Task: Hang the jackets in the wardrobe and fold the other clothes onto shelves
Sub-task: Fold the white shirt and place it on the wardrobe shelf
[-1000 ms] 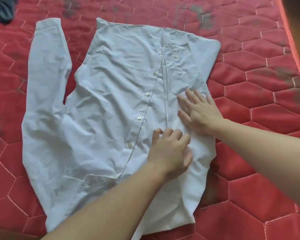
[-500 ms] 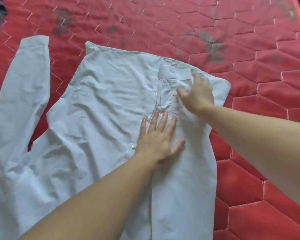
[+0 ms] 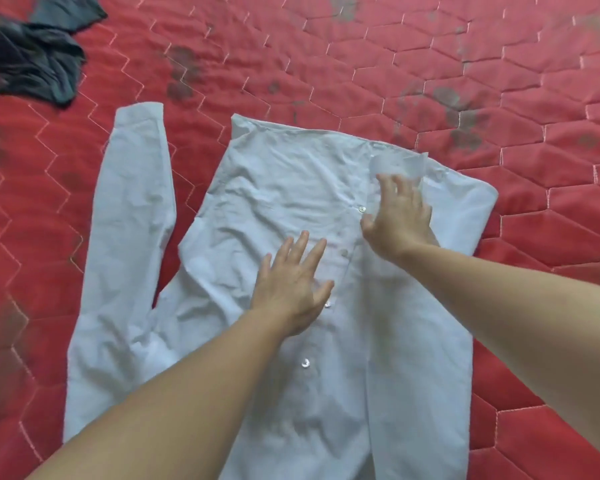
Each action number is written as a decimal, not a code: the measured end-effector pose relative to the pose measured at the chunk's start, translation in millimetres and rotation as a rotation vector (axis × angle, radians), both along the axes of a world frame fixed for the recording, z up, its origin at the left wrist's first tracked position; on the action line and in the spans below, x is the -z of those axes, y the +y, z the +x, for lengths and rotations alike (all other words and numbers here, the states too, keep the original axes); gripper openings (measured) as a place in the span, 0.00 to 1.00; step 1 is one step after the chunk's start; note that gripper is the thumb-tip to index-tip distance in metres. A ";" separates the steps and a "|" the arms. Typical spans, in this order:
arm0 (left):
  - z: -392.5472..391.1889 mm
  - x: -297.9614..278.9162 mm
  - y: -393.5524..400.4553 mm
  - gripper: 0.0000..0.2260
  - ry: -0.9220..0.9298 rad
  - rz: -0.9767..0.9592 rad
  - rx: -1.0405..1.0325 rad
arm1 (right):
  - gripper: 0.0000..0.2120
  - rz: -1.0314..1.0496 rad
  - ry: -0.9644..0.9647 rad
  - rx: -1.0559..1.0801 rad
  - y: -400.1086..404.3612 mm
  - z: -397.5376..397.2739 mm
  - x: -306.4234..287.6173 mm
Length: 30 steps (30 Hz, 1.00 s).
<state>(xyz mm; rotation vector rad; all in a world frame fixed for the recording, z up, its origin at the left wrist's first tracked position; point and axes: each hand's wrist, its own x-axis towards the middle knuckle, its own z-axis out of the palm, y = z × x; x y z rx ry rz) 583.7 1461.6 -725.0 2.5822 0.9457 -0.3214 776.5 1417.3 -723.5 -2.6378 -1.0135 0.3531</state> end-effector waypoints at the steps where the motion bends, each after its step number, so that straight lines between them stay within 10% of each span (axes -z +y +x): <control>1: -15.6 -6.3 15.4 0.31 0.010 0.004 -0.026 | 0.28 -0.027 -0.007 -0.070 5.9 -23.4 -4.3; 12: -177.9 -25.1 161.2 0.28 0.041 0.022 -0.328 | 0.21 -0.031 0.167 -0.228 115.9 -212.6 -14.6; 22: -241.5 -6.9 233.0 0.29 -0.273 -0.472 -0.898 | 0.17 -0.020 0.209 -0.304 220.1 -309.0 -5.7; 30: -258.0 13.0 240.4 0.10 -0.261 -0.585 -0.855 | 0.20 -0.205 0.205 -0.129 277.0 -348.7 2.3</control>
